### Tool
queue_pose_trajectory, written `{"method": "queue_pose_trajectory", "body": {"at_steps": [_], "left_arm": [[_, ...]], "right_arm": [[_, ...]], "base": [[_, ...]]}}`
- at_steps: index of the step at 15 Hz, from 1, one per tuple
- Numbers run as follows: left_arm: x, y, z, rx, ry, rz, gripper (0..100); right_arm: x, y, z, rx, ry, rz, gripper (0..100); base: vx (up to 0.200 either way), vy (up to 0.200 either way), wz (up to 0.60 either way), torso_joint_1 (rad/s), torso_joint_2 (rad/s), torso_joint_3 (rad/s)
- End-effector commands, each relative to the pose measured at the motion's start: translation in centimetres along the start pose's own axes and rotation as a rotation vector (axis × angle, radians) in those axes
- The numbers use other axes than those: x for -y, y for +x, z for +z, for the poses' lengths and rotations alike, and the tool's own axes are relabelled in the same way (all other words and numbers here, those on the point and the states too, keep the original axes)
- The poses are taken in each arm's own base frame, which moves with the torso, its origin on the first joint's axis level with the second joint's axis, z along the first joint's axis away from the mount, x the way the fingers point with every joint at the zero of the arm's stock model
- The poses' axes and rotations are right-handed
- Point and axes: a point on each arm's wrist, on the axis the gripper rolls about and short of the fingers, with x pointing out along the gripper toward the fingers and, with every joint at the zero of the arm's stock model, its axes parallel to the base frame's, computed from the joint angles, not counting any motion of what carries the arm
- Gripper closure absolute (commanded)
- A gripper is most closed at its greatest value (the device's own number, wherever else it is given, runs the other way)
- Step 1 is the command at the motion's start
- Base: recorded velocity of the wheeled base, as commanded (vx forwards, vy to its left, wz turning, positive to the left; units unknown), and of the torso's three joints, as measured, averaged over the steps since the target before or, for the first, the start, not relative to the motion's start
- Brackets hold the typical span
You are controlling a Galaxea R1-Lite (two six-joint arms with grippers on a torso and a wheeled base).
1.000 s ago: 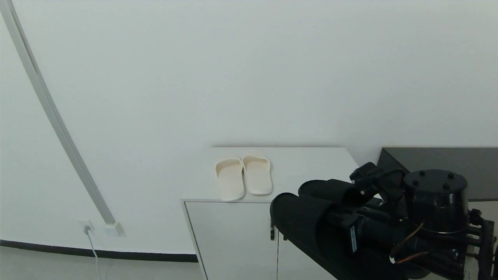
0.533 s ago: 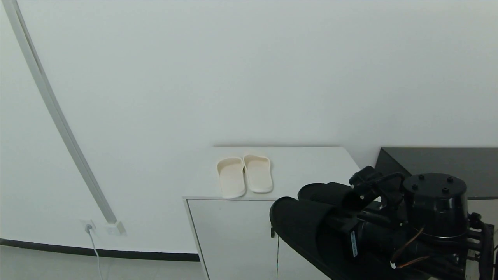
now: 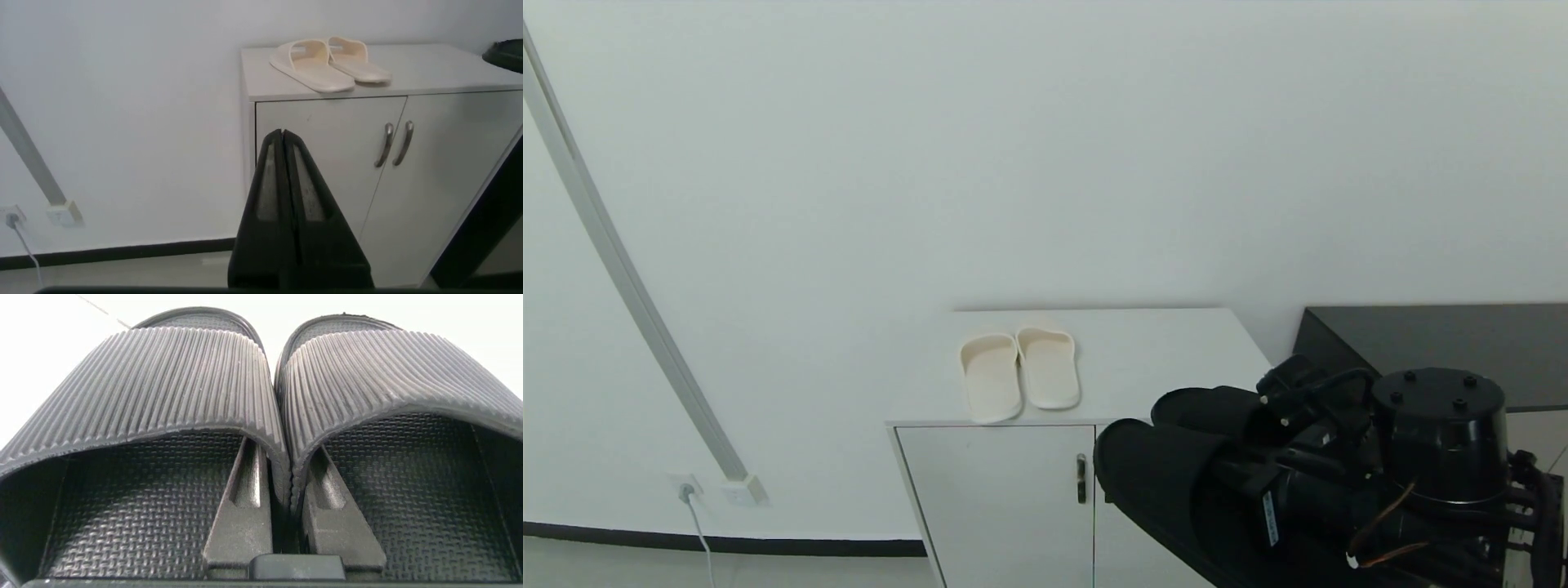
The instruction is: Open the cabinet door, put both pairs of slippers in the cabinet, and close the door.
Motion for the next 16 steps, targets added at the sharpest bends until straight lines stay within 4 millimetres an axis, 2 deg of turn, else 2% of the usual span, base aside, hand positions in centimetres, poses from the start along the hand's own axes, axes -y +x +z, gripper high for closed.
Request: {"method": "queue_pose_trajectory", "body": {"at_steps": [1, 9, 16], "left_arm": [[0.0, 0.0, 0.0, -0.001, 0.000, 0.000, 100], [0.0, 0.0, 0.0, -0.001, 0.001, 0.001, 100], [0.0, 0.0, 0.0, 0.001, 0.003, -0.002, 100]], "right_arm": [[0.0, 0.0, -0.1, -0.002, -0.001, 0.002, 100], [-0.9, -0.5, -0.9, -0.025, -0.016, 0.047, 100], [-1.4, -0.8, -1.8, -0.058, -0.026, 0.086, 100]], "base": [[0.000, 0.000, 0.00, 0.000, 0.00, 0.000], [0.000, 0.000, 0.00, 0.000, 0.00, 0.000], [0.000, 0.000, 0.00, -0.154, 0.36, 0.196]]}}
